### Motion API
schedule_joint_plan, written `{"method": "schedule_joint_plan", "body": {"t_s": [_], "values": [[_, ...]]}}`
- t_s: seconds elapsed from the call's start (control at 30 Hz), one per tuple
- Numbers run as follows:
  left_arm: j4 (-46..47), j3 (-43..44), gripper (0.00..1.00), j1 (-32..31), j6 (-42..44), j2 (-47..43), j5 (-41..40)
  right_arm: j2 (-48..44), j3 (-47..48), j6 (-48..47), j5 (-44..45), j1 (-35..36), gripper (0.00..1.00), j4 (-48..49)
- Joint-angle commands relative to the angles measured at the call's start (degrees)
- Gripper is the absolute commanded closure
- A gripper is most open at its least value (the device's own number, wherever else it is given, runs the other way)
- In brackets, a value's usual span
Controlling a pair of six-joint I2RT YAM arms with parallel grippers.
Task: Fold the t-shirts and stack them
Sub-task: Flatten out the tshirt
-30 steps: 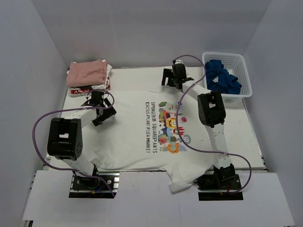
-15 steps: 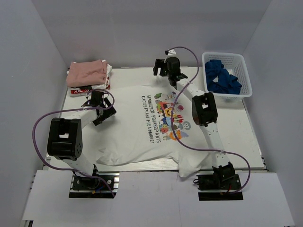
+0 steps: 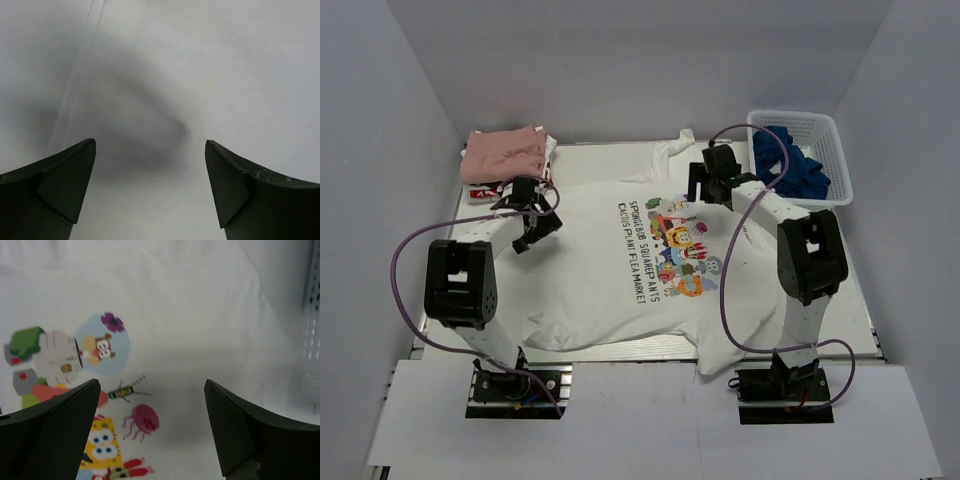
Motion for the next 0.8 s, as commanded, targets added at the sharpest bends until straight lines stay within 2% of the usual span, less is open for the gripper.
{"method": "schedule_joint_plan", "body": {"t_s": [0.0, 0.13, 0.3, 0.4, 0.57, 0.77], "values": [[-1.4, 3.3, 0.00, 1.0, -0.3, 3.7, -1.6, -3.7, -6.2, 3.6, 1.7, 0.0, 0.10, -4.7], [-1.4, 7.1, 0.00, 1.0, 0.3, 11.5, -3.2, -4.3, -10.7, 5.2, 1.0, 0.0, 0.10, -4.7], [-1.4, 12.9, 0.00, 1.0, 0.8, 19.1, -1.3, -2.1, -12.6, 7.1, 0.0, 0.2, 0.10, -4.6], [-4.1, 21.1, 0.00, 0.4, 1.4, 25.0, -1.3, 0.0, -12.0, 7.6, -0.6, 0.0, 0.10, -4.7], [-8.5, 32.5, 0.00, 0.4, 2.6, 33.4, -2.0, 5.4, -5.4, 8.5, 1.7, -1.0, 0.10, -6.9], [-13.6, 42.1, 0.00, 0.9, 4.7, 36.0, -2.0, 11.8, 4.6, 7.9, 1.4, -3.0, 0.10, -9.0]]}}
